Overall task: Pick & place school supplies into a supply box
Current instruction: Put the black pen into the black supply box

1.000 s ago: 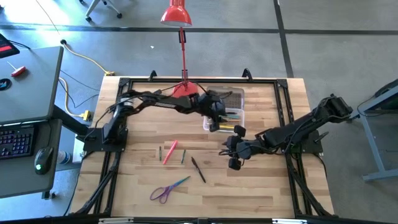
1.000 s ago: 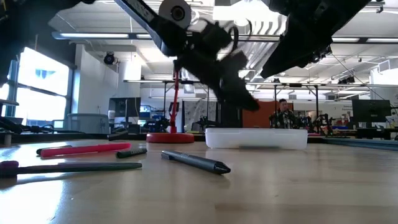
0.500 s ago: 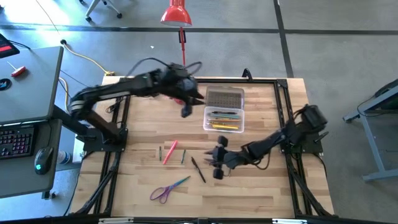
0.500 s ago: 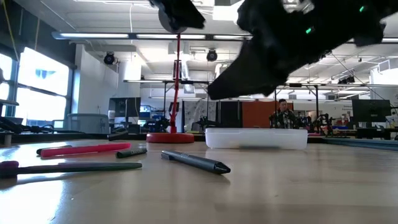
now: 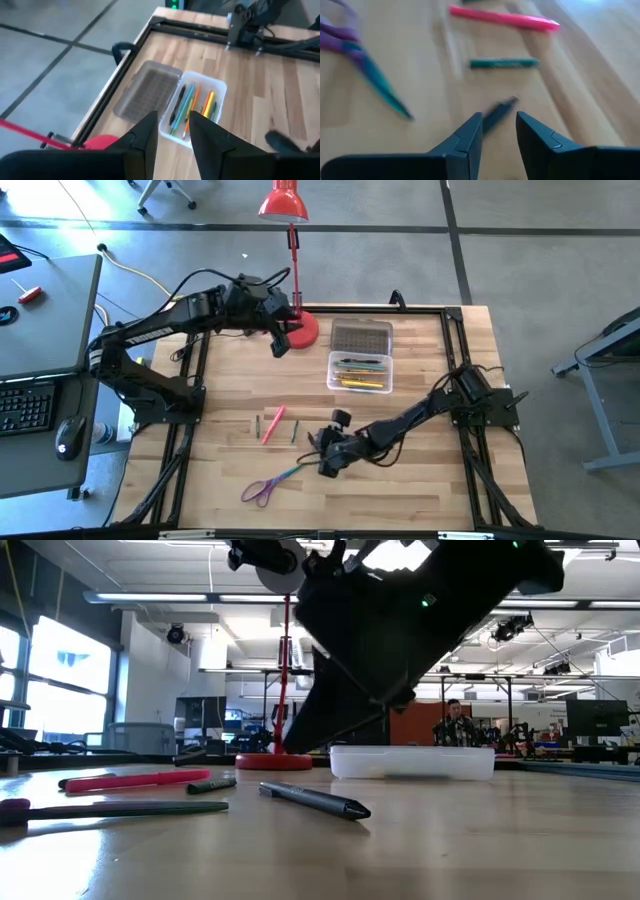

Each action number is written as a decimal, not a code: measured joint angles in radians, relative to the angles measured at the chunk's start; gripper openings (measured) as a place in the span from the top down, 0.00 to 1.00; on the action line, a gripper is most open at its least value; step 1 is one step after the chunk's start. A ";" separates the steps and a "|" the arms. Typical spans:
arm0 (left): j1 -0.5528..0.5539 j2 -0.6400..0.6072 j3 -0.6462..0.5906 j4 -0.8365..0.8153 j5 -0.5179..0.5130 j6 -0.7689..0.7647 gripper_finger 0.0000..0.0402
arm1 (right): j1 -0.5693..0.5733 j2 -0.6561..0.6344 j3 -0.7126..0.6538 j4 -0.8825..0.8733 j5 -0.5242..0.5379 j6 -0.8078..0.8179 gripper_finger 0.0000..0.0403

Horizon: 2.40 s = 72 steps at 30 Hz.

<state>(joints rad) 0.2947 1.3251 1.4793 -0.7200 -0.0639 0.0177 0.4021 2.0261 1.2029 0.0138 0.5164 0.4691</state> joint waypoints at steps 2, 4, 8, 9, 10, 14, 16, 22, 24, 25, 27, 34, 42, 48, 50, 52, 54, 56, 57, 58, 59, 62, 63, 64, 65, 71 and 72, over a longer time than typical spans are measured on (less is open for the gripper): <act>0.000 0.004 0.000 -0.007 -0.002 -0.001 0.65 | 0.000 0.011 0.020 -0.050 0.011 0.060 0.75; 0.000 0.009 0.000 -0.025 -0.002 -0.001 0.65 | 0.000 0.019 0.017 -0.054 0.003 0.101 0.75; 0.000 0.010 0.000 -0.031 0.005 -0.001 0.65 | -0.001 0.025 -0.006 -0.005 -0.024 0.128 0.75; 0.000 0.010 0.000 -0.031 0.005 -0.001 0.65 | -0.001 0.025 -0.009 0.005 -0.029 0.135 0.75; 0.000 0.010 0.000 -0.031 0.004 -0.002 0.65 | 0.000 0.025 -0.009 0.005 -0.028 0.135 0.75; 0.000 0.011 0.000 -0.031 0.000 -0.001 0.65 | 0.000 0.025 -0.009 0.031 -0.031 0.125 0.75; 0.000 0.011 0.000 -0.032 0.000 0.000 0.65 | -0.001 0.025 -0.009 0.051 -0.056 0.091 0.75; 0.000 0.010 0.000 -0.031 -0.002 0.001 0.65 | 0.000 0.026 -0.009 0.026 -0.098 0.051 0.75; 0.000 0.010 0.000 -0.031 -0.002 0.001 0.65 | -0.001 0.037 -0.009 0.032 -0.089 0.053 0.75; 0.000 0.010 0.000 -0.032 -0.002 0.002 0.65 | -0.001 0.048 -0.009 0.041 -0.093 0.057 0.75; 0.000 0.010 0.000 -0.031 -0.002 0.002 0.65 | -0.003 0.065 -0.008 0.076 -0.110 0.072 0.75; 0.000 0.010 0.000 -0.040 -0.009 0.003 0.65 | -0.003 0.095 -0.003 0.047 -0.077 0.015 0.75; 0.000 0.010 0.000 -0.049 -0.042 0.005 0.65 | -0.004 0.095 -0.005 -0.001 -0.098 -0.117 0.80; 0.000 0.010 0.000 -0.071 -0.053 0.007 0.65 | -0.012 0.092 -0.005 -0.066 -0.102 -0.165 0.98; 0.000 0.010 0.000 -0.075 -0.054 0.007 0.65 | -0.015 0.092 -0.006 -0.095 -0.103 -0.160 0.96; 0.000 0.010 0.000 -0.076 -0.054 0.007 0.65 | -0.019 0.093 -0.007 -0.106 -0.102 -0.140 0.92; 0.000 0.010 0.000 -0.076 -0.054 0.007 0.65 | -0.022 0.093 -0.007 -0.106 -0.101 -0.134 0.90; 0.000 0.010 0.000 -0.076 -0.054 0.007 0.65 | -0.023 0.093 -0.007 -0.106 -0.098 -0.138 0.91; 0.000 0.010 0.000 -0.076 -0.054 0.007 0.65 | -0.023 0.087 -0.008 -0.108 -0.097 -0.144 0.93; 0.000 0.010 0.000 -0.076 -0.054 0.007 0.65 | -0.023 0.075 -0.008 -0.111 -0.101 -0.162 0.95; 0.000 0.010 0.000 -0.076 -0.054 0.007 0.65 | -0.024 0.065 -0.008 -0.119 -0.107 -0.188 0.97; 0.000 0.010 0.000 -0.076 -0.054 0.007 0.65 | -0.025 -0.002 -0.013 -0.197 -0.086 -0.252 0.97; 0.000 0.010 0.000 -0.076 -0.055 0.007 0.65 | -0.029 -0.034 -0.019 -0.253 -0.067 -0.270 0.95; 0.000 0.010 0.000 -0.076 -0.056 0.007 0.65 | -0.034 -0.067 -0.024 -0.297 -0.037 -0.290 0.94; 0.000 0.010 0.000 -0.076 -0.058 0.007 0.65 | -0.041 -0.103 -0.019 -0.323 -0.007 -0.302 0.93; 0.000 0.010 0.000 -0.076 -0.062 0.007 0.65 | -0.108 -0.316 -0.015 -0.639 0.218 -0.308 0.97; 0.000 0.010 0.000 -0.076 -0.062 0.007 0.65 | -0.126 -0.342 -0.016 -0.665 0.231 -0.308 0.98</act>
<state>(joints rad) 0.2945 1.3350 1.4792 -0.7958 -0.1257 0.0246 0.2756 1.6837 1.1873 -0.6507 0.7478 0.1613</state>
